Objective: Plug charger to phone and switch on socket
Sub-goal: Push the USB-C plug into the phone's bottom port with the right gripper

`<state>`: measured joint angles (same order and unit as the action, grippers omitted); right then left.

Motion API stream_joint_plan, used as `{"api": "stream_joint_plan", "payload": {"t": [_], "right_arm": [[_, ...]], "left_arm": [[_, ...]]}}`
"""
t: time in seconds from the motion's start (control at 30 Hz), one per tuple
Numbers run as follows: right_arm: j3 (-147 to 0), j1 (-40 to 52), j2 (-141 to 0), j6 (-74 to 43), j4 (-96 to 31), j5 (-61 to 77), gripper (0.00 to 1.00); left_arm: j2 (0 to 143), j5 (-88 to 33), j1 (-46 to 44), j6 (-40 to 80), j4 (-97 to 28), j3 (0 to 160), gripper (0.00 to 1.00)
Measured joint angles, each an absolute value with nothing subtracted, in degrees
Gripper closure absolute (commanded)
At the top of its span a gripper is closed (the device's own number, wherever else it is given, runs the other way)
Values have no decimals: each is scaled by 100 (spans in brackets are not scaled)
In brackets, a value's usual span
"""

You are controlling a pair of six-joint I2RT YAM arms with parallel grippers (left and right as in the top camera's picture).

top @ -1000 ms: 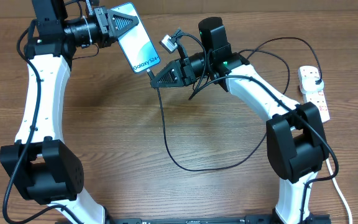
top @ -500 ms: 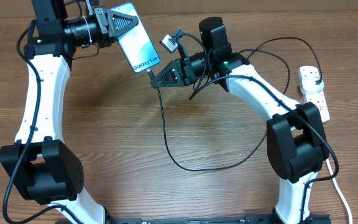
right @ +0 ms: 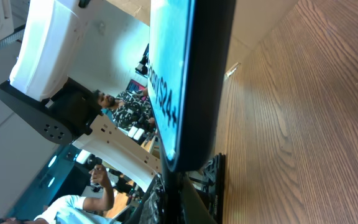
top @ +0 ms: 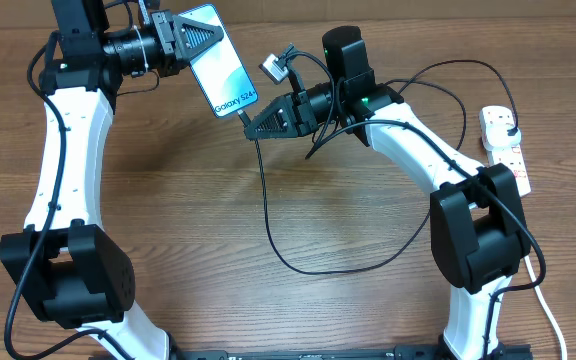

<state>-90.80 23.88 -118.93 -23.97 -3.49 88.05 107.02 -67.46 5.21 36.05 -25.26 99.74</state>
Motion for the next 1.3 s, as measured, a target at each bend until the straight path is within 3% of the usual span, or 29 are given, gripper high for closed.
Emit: {"api": "stream_joint_plan", "payload": {"t": [1.2,1.3], "right_arm": [[-9078,2322,-11935,-2679,-377,8803,95],[-9080,2322,-11937,-2724,-373,8794,79]], "left_arm": [[10702,-6250,261,3577,-2526,9974,96],[10702,-6257,261,3577,-2534,9974,96]]}}
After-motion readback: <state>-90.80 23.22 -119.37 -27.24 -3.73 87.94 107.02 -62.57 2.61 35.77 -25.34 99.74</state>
